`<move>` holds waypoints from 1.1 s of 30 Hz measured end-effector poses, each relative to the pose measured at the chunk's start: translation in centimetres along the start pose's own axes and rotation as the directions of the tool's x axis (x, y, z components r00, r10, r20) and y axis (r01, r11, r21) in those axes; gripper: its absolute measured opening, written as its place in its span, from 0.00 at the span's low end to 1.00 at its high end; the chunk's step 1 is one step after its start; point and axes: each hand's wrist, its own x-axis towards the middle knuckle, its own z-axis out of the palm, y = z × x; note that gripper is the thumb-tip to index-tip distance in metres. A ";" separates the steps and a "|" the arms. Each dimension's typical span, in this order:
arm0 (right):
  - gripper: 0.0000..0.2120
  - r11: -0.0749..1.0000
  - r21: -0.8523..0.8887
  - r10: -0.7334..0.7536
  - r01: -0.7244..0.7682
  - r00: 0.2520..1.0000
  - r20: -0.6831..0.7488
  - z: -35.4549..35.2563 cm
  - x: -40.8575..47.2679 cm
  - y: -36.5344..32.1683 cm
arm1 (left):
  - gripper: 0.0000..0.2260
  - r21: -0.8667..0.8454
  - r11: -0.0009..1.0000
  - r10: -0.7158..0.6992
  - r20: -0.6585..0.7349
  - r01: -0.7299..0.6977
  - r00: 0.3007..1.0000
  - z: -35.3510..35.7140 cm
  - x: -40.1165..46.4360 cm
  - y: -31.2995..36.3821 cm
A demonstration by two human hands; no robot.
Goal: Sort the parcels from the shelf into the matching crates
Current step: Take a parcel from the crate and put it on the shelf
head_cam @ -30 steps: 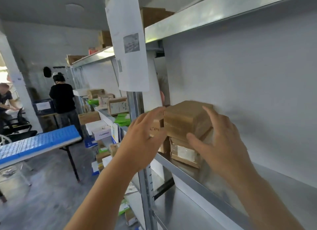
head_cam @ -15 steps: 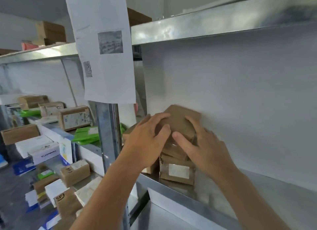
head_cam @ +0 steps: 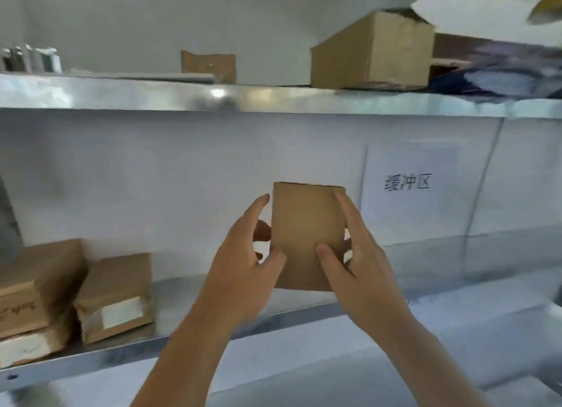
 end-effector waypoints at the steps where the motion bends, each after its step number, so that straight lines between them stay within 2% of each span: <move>1: 0.38 1.000 -0.010 0.009 -0.010 0.999 -0.043 -2.4 -0.5 0.9 | 0.31 -0.025 1.000 0.007 0.037 -0.006 0.999 2.0 0.2 1.2; 5: 0.44 0.995 -0.047 0.076 -0.085 0.985 -0.154 -11.0 -2.6 4.9 | 0.30 -0.135 0.990 0.049 0.153 -0.029 0.987 10.2 0.5 6.1; 9: 0.41 0.989 -0.063 0.114 -0.132 0.966 -0.232 -19.7 -5.0 10.1 | 0.26 -0.258 0.966 0.081 0.281 -0.006 0.956 18.8 0.3 11.9; 12: 0.35 0.989 0.039 0.148 -0.142 0.937 -0.317 -27.2 -7.0 14.3 | 0.22 -0.356 0.928 0.047 0.403 0.109 0.914 26.2 0.1 16.8; 17: 0.20 0.979 0.150 0.189 -0.138 0.886 -0.424 -40.6 -10.4 20.5 | 0.09 -0.468 0.871 0.111 0.485 0.150 0.867 39.3 -0.6 26.4; 20: 0.10 0.983 0.113 0.179 -0.142 0.856 -0.485 -47.4 -12.0 23.1 | 0.21 -0.507 0.850 0.183 0.537 0.141 0.824 46.0 -1.7 31.5; 22: 0.06 0.990 0.064 0.140 -0.126 0.828 -0.543 -51.0 -13.1 24.5 | 0.20 -0.533 0.839 0.247 0.556 0.112 0.794 49.5 -2.6 34.1; 24: 0.17 0.993 0.035 0.116 -0.117 0.811 -0.574 -54.0 -14.4 26.1 | 0.17 -0.556 0.826 0.281 0.553 0.095 0.784 52.8 -2.9 35.9; 27: 0.36 0.982 0.000 0.156 -0.188 0.818 -0.553 -57.7 -16.1 28.2 | 0.08 -0.630 0.760 0.296 0.553 0.158 0.779 57.6 -3.1 37.8; 29: 0.37 0.963 -0.045 0.202 -0.266 0.821 -0.533 -59.5 -16.8 29.6 | 0.07 -0.661 0.726 0.319 0.567 0.189 0.759 60.3 -3.1 38.9; 33: 0.31 0.937 -0.096 0.223 -0.336 0.787 -0.576 -62.1 -17.3 33.1 | 0.15 -0.673 0.710 0.356 0.596 0.206 0.720 65.9 -2.5 40.0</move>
